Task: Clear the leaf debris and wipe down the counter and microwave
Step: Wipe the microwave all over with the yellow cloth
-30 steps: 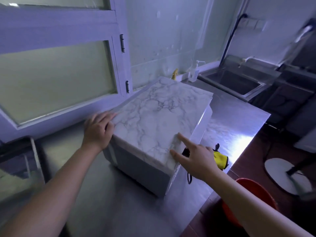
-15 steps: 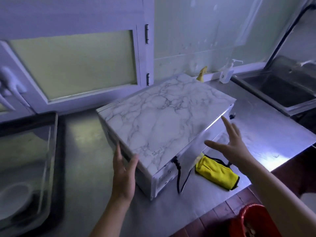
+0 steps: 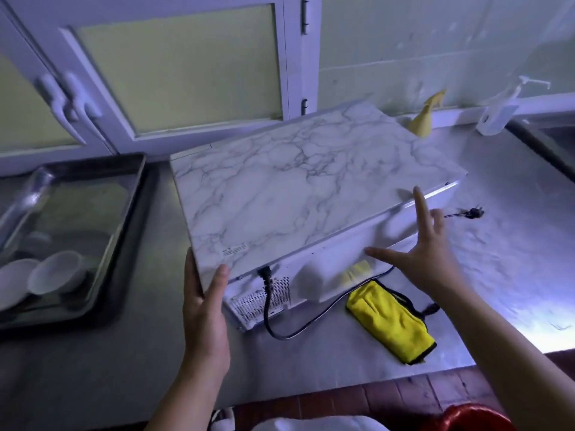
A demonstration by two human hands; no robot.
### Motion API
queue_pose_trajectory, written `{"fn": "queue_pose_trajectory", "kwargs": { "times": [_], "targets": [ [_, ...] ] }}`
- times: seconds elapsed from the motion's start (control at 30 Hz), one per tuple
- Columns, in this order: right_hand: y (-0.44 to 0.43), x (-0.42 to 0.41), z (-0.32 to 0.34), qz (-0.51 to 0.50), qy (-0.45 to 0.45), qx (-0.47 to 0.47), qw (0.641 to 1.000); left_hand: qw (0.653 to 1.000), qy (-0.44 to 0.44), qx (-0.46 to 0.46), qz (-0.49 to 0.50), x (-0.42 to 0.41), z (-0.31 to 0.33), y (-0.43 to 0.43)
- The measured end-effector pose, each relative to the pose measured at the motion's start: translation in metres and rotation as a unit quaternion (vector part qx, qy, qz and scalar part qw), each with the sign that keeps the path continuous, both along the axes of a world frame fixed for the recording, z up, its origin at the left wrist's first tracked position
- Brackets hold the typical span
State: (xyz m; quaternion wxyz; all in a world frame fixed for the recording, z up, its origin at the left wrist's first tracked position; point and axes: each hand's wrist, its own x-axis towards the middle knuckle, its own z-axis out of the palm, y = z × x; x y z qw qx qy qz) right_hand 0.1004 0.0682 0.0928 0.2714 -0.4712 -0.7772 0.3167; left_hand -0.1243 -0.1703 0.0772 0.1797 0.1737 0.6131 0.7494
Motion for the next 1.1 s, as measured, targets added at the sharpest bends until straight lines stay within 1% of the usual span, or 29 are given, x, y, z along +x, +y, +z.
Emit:
{"fn": "queue_pose_trajectory", "kwargs": {
  "times": [0.1,0.23,0.4,0.53,0.6,0.83,0.93,1.03,1.1],
  "targets": [
    [0.006,0.001,-0.005,0.003,-0.020,-0.006,1.000,0.999,-0.011,-0.002,0.049,0.009,0.003,0.012],
    [0.012,-0.004,-0.010,0.014,0.021,-0.027,0.999,0.993,-0.024,0.011,0.118,0.013,0.003,0.022],
    [0.013,-0.021,-0.011,-0.025,0.051,-0.019,0.998,0.990,0.004,0.059,0.131,0.014,0.002,0.034],
    [0.012,-0.043,-0.012,-0.039,0.058,-0.022,0.997,0.984,-0.057,0.026,0.168,-0.022,-0.008,0.041],
    [0.010,-0.061,-0.011,-0.052,0.068,-0.039,0.996,0.984,-0.075,0.006,0.160,-0.050,-0.010,0.048],
    [0.000,-0.139,-0.012,-0.090,0.112,-0.097,0.985,0.989,-0.104,-0.002,0.107,-0.148,0.008,0.084],
    [0.000,-0.154,-0.014,-0.110,0.111,-0.095,0.983,0.991,-0.088,-0.017,0.099,-0.165,0.009,0.088],
    [0.000,-0.158,-0.013,-0.114,0.098,-0.100,0.984,0.991,-0.091,-0.034,0.097,-0.170,0.010,0.089],
    [-0.003,-0.158,-0.010,-0.101,0.090,-0.105,0.985,0.993,-0.084,-0.055,0.069,-0.171,0.014,0.088]
  ]
}}
